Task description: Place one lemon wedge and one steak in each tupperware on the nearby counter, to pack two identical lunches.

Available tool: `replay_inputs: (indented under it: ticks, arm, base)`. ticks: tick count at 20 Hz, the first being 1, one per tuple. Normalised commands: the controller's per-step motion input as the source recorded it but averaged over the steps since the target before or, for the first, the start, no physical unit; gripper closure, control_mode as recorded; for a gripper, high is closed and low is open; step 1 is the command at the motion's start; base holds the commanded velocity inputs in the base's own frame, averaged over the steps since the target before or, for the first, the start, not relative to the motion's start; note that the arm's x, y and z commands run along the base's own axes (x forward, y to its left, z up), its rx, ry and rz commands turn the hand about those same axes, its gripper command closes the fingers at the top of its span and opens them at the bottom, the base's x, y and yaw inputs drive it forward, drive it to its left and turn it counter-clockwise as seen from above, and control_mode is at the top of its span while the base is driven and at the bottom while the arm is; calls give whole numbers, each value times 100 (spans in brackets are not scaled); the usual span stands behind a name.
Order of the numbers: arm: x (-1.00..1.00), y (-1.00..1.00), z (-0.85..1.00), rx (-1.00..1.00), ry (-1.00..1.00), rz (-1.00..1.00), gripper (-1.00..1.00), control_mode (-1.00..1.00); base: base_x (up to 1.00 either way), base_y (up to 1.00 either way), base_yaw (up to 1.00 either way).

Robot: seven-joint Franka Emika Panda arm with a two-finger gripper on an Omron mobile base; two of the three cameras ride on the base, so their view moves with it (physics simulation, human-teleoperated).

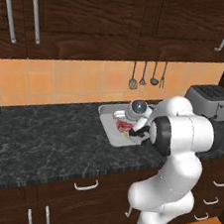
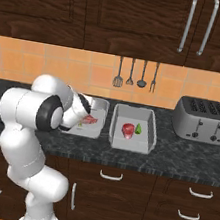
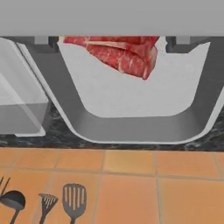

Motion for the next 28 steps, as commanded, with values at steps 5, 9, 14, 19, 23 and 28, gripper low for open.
replay_inputs:
  ticks: [5,9,14,19,23,28]
  arm:
    - [-98,-17,46,0,0,1,-100,-100]
    - [-62,-16,100,0,7,5,-100,-100]
    - [-1,-1,100,0,19,10,-100,-100]
    - [9,0,100,-1,28,9,-100,-100]
    - [-40,0,98,-11,36,9,-100,-100]
    - [-94,-8,48,-17,36,0,-100,-100]
  base:
    - [0,0,0]
    - [0,0,0]
    - [0,0,0]
    - [0,0,0]
    - [0,0,0]
    - [0,0,0]
